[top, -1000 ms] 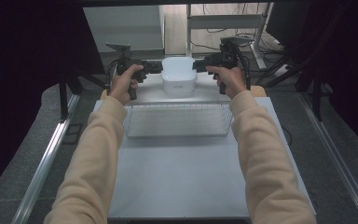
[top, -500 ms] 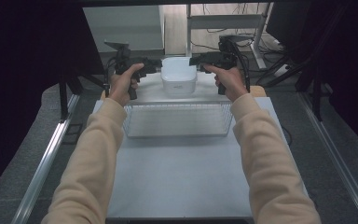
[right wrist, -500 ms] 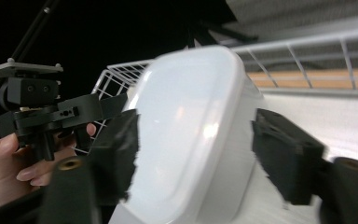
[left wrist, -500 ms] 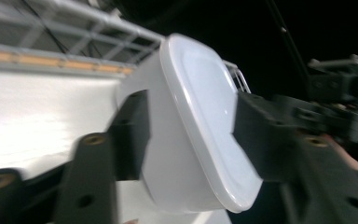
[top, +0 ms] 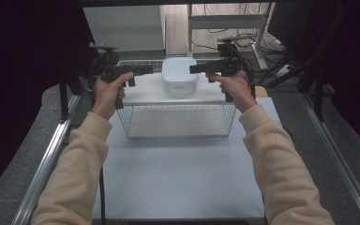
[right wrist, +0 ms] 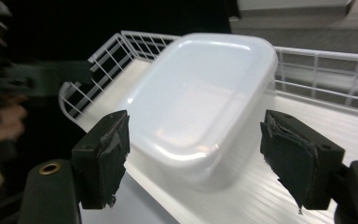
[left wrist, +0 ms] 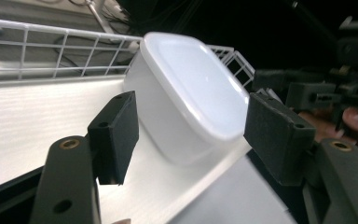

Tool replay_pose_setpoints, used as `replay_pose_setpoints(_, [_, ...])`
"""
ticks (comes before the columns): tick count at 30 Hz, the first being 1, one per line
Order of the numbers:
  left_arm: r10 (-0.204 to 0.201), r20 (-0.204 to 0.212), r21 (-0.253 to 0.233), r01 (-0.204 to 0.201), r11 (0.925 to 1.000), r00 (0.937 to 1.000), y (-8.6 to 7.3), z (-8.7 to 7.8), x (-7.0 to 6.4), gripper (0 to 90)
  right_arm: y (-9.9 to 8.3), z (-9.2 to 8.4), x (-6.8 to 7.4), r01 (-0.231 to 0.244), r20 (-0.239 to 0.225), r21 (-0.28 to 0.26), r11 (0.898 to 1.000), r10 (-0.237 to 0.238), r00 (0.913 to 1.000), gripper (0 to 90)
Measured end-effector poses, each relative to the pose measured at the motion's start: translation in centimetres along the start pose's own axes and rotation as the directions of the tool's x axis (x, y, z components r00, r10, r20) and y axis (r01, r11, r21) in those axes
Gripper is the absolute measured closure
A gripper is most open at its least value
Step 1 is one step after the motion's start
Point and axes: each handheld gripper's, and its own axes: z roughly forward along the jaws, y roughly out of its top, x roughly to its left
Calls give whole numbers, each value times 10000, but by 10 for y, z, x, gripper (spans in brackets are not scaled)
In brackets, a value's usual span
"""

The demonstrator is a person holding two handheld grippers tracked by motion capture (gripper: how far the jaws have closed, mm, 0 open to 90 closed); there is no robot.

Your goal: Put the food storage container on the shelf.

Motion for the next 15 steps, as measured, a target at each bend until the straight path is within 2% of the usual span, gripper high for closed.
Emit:
replay_pose_setpoints(1, [109, -10, 14, -109, 9999, 9999, -3, -1, -2, 343, -4, -2, 2, 336, 135, -21, 9994, -336, 9993, 240])
replay_pose_setpoints(2, [282, -24, 61, -282, 9996, 9996, -7, -3, -4, 343, -6, -4, 3, 456, 152, -78, 9989, -455, 9988, 240])
replay_pose_setpoints(4, [559, -96, 131, -558, 9984, 9984, -14, -6, -8, 342, -11, -10, 4, 600, 136, -86, 9982, -599, 9981, 239])
replay_pose_setpoints(8, [1019, -135, 136, -1017, 9947, 9947, -29, -14, -15, 341, -29, -30, 8, 952, 170, -554, 9939, -944, 9954, 241])
replay_pose_setpoints(12, [1177, -83, 401, -1172, 9923, 9930, -50, -22, -22, 339, -51, -52, 10, 1316, 340, -796, 9881, -1293, 9910, 242])
replay_pose_setpoints(15, [1697, -449, 450, -1677, 9848, 9845, -67, -31, -30, 338, -68, -69, 8, 1419, 420, -941, 9854, -1385, 9895, 242])
